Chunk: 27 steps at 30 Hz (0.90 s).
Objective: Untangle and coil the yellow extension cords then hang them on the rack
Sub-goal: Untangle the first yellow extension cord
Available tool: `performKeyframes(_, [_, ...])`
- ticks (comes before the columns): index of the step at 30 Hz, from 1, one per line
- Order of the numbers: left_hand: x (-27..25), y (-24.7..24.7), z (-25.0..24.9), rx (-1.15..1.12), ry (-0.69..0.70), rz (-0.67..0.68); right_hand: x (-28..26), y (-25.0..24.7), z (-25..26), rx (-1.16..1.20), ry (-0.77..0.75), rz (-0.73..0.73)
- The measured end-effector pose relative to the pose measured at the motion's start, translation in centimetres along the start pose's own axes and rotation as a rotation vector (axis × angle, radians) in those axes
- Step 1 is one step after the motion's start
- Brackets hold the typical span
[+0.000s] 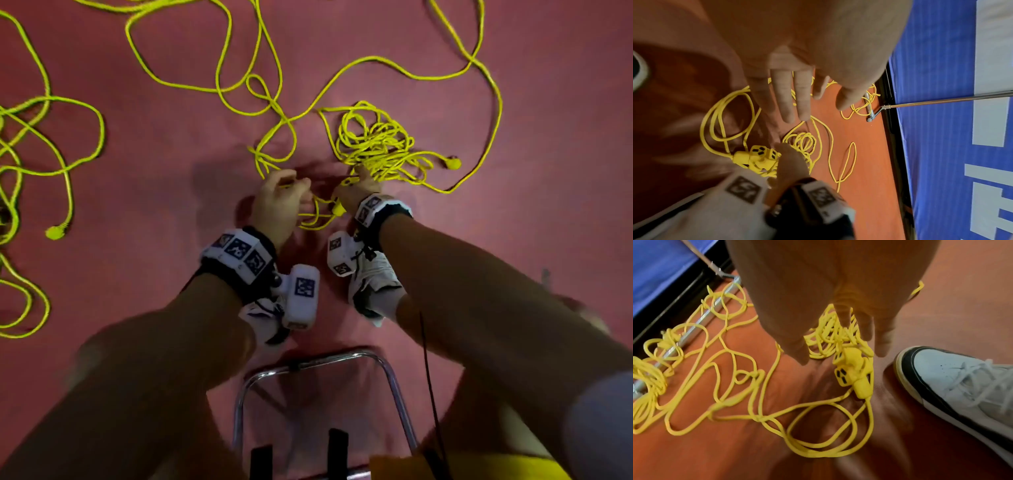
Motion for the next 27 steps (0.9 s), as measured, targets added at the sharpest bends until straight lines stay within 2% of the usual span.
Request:
performKeyframes(2, [1.3, 0.2, 0.8, -0.065, -0.003, 0.025, 2.0, 2.0, -0.3, -0.172, -0.092, 0.053])
performKeyframes(3, [1.7, 0.3, 1.2, -0.089, 0.006, 0.05, 3.6, 3.7, -1.1, -0.269, -0.1, 0.079])
performKeyframes(6, [1.7, 0.1, 2.0, -0.038, -0.034, 0.116, 8.3, 8.1, -3.8, -0.36, -0.077, 0.044])
performKeyframes(8, [1.9, -0.2, 2.4, 0.079, -0.029, 0.122, 9.5, 9.1, -4.7, -0.256, -0.063, 0.017])
performKeyframes(10, [2.0, -0.5, 2.1, 0.137, 0.01, 0.127, 8.7, 7.8, -4.2, -0.159, -0.026, -0.12])
performKeyframes(11, [1.9, -0.8, 2.0, 0.138, 0.014, 0.116, 8.5, 7.3, -4.3, -0.138, 0.016, -0.144])
performKeyframes(15, [0.9, -2.7, 1.1, 0.138, 0.031, 0.088, 7.5, 5.7, -3.2, -0.046, 0.02, -0.126])
performKeyframes(17, [0.0, -3.9, 0.5, 0.128, 0.055, 0.065, 5.9, 4.1, -1.9, 0.074, -0.024, -0.094])
performKeyframes(20, [-1.9, -5.7, -0.2, 0.093, 0.046, 0.006, 1.7, 0.5, 0.7, 0.156, -0.076, 0.045])
performKeyframes(22, [-4.2, -6.6, -0.5, 0.121, 0.064, -0.011, -3.2, -2.3, 2.4, 0.19, -0.104, 0.063])
performKeyframes(24, [-6.6, -7.2, -0.7, 0.168, 0.138, 0.009, -8.0, -3.2, 3.4, 0.165, -0.214, 0.075])
performKeyframes(27, [-11.2, -7.9, -1.3, 0.321, 0.331, 0.095, -14.7, -2.3, 3.9, 0.293, -0.319, 0.175])
Point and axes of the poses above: each hand's wrist, its own x-axis towards the middle knuckle, its own y-axis out of the palm, z = x × y, the point moved 2 cm from there along x, towards the middle knuckle, and after that the axes turned 7 degrees about -x, right-handed, at the moved point
